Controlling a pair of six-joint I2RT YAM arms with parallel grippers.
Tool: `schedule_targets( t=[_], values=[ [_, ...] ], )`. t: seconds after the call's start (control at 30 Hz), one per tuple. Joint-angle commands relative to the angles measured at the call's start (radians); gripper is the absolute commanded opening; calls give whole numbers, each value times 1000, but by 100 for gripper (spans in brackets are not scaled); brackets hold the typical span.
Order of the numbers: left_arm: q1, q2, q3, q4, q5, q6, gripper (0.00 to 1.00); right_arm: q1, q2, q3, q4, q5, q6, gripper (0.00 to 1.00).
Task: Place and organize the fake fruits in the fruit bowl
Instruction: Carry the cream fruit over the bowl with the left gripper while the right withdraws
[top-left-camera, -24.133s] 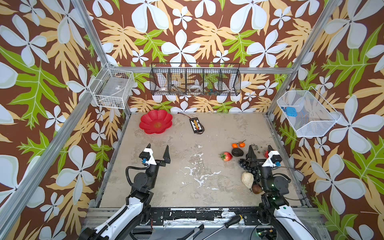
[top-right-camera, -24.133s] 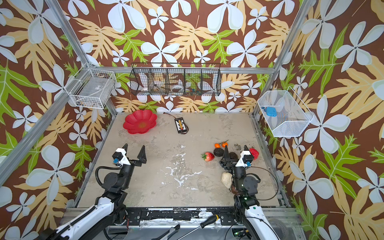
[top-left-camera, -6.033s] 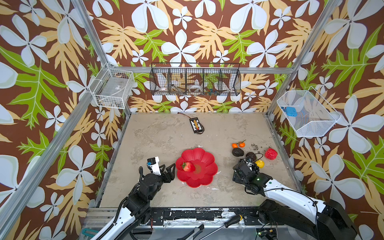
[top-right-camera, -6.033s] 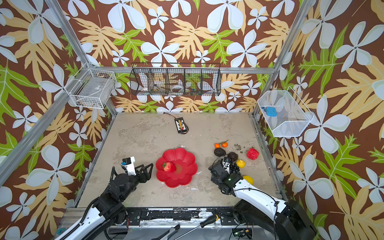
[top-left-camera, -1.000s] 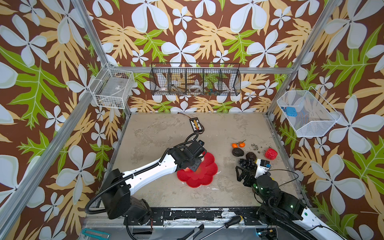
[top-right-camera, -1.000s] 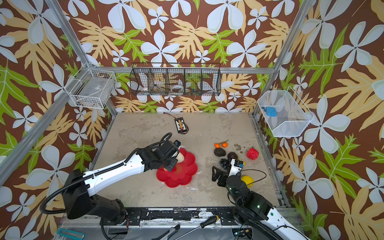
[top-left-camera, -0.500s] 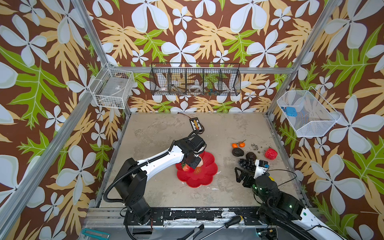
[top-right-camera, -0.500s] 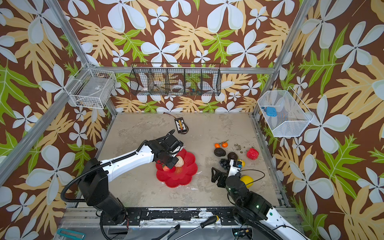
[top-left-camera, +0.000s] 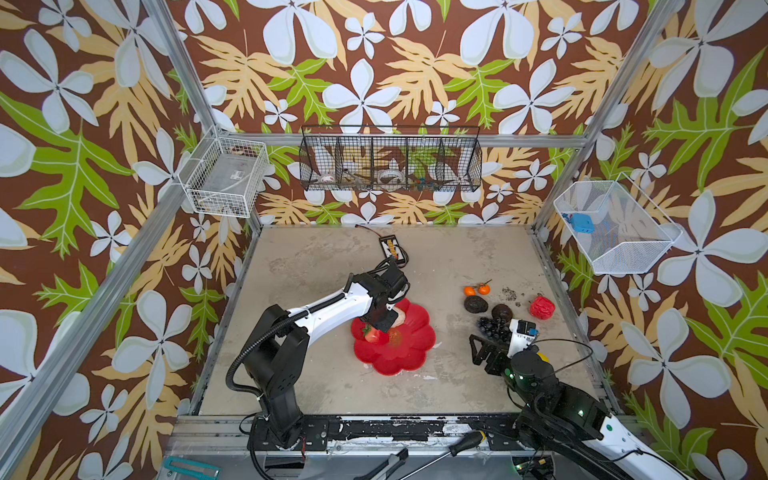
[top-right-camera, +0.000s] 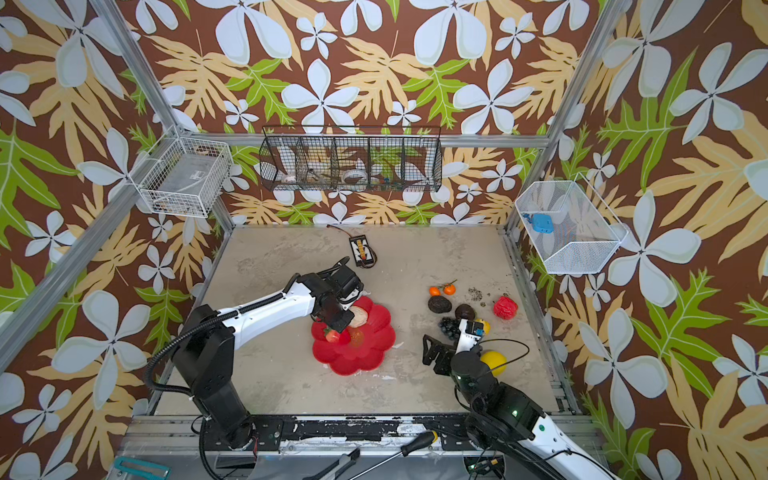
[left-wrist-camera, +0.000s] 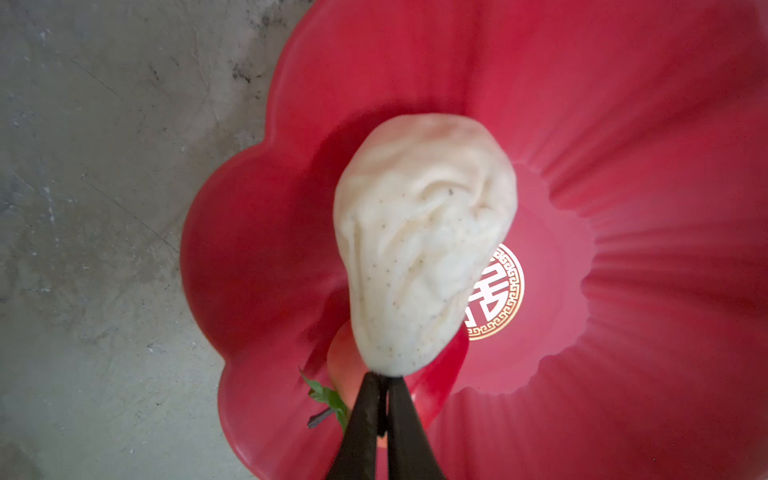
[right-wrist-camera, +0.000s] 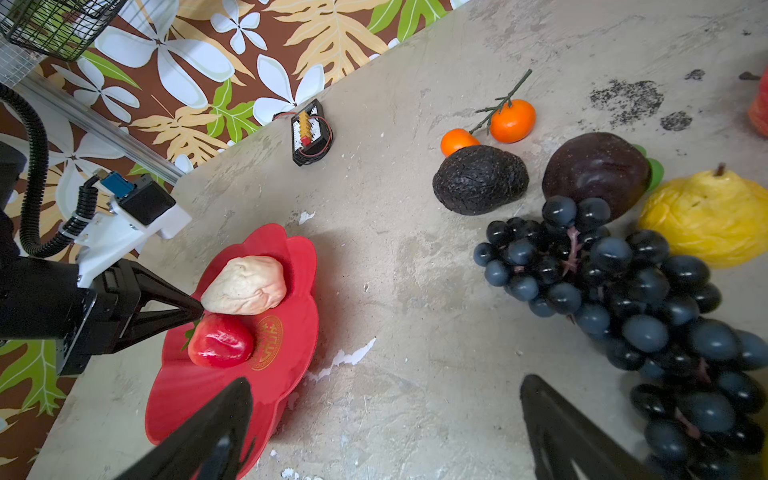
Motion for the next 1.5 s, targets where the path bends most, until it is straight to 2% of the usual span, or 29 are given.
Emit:
schedule_targets(
  t=[0.0,0.37,0.9,1.47],
  values=[
    [13,9,22,-26,-42,6,10,2,3,-3,12,5,-3,100],
    [46,15,41,-26,-89,5,14,2,6,-5,10,6,2,100],
    [52,78,97,-14,-189,-22,13,2,7,-3,10,12,10,100],
    [52,8,65,29,-130,-29,25,2,27,21,12,22,10,100]
  ],
)
